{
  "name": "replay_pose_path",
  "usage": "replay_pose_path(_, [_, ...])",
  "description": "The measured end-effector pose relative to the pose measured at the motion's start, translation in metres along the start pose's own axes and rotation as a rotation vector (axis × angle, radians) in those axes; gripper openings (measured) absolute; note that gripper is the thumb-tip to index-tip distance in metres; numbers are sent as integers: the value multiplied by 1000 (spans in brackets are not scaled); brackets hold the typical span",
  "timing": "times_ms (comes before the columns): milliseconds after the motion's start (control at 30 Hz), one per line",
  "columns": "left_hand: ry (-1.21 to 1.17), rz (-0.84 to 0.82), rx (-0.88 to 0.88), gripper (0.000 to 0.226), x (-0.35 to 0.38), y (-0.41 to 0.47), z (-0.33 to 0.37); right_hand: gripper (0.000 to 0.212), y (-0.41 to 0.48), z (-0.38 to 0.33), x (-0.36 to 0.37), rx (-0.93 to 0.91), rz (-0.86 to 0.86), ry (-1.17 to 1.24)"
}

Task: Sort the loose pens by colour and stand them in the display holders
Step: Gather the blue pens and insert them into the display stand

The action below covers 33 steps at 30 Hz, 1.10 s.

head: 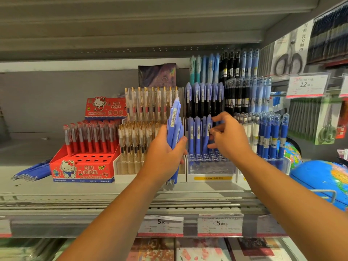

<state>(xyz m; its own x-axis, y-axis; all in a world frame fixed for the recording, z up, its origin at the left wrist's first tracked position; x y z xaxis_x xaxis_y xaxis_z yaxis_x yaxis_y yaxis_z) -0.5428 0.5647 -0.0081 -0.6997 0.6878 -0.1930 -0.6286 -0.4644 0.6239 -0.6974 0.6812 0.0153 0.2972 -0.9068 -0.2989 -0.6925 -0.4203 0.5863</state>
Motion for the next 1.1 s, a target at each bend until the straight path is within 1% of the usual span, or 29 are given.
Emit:
replay_pose_path(167, [-82,-22,1,36,2,-1,2,26,-2,-2,2,-8,-1,-26])
replay_pose_path(300, [-113,-40,0,35,3,-1,5,31,-4,-1,6,16,-37,-62])
replay_pose_path(433, [-118,-55,-5,31,2,-3,6,22,-5,-1,5,14,-14,-94])
replay_pose_path(500, [-117,-59,-12,32,2,-3,6,28,-8,-5,5,-37,19,-229])
replay_pose_path(567, [-128,-60,-11,34,2,-2,6,37,-11,-12,3,-152,105,-339])
replay_pose_path(633, [-137,-60,-6,34,2,-2,6,35,-16,-25,1,-277,188,-310])
replay_pose_path(667, [-139,-59,-5,34,2,-2,6,31,-19,-31,2,-306,172,-222])
replay_pose_path(700, [-141,-59,-5,34,2,-2,6,27,-21,-34,4,-292,98,-92])
replay_pose_path(767, [-140,-62,1,34,2,-1,6,22,-26,-37,13,-166,-149,176])
replay_pose_path(800, [-131,-65,8,35,1,-1,7,20,-29,-37,18,-95,-251,262])
replay_pose_path(833, [-123,-71,15,36,1,-1,7,17,-31,-36,22,-48,-313,307])
replay_pose_path(933, [-132,-99,13,35,3,-2,9,8,-31,-31,22,7,-335,356])
replay_pose_path(1100, [-124,-130,-1,34,4,-1,6,12,-29,-27,21,14,-376,349])
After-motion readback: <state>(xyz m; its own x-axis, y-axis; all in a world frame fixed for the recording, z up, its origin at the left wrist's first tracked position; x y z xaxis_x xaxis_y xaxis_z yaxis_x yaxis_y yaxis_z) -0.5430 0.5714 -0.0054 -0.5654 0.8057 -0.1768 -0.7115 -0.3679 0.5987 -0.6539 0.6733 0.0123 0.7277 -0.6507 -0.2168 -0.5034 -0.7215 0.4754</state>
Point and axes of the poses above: each hand's wrist, its own y-axis towards the middle knuckle, its own x-axis out of the palm, z = x × y, the point moved 3 cm from there along y, towards the middle knuckle, and after that the axes turned 1 degree about x, right-handed, at the moved point
